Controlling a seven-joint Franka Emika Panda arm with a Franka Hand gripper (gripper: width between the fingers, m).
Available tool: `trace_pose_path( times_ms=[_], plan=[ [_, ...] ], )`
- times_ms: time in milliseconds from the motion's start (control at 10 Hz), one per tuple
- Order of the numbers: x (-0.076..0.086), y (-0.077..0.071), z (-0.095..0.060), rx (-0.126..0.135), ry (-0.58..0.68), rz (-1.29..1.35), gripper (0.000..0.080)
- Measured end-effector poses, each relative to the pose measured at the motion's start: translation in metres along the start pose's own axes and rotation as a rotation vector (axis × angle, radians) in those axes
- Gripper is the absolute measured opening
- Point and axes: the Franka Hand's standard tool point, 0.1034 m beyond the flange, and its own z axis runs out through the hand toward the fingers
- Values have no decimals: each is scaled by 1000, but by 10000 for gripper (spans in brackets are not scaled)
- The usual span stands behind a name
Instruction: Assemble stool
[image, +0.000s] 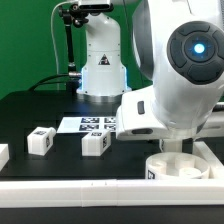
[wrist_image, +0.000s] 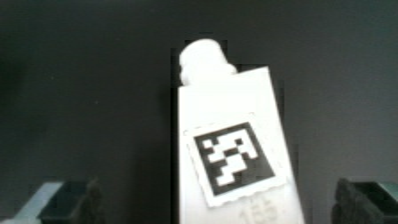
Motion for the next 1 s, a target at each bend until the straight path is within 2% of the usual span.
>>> trace_pose_path(
  times_ms=[700,1000],
  plan=[
    [3,8,15,2,-5,-6,649],
    [3,8,16,1,-6,-5,649]
  ],
)
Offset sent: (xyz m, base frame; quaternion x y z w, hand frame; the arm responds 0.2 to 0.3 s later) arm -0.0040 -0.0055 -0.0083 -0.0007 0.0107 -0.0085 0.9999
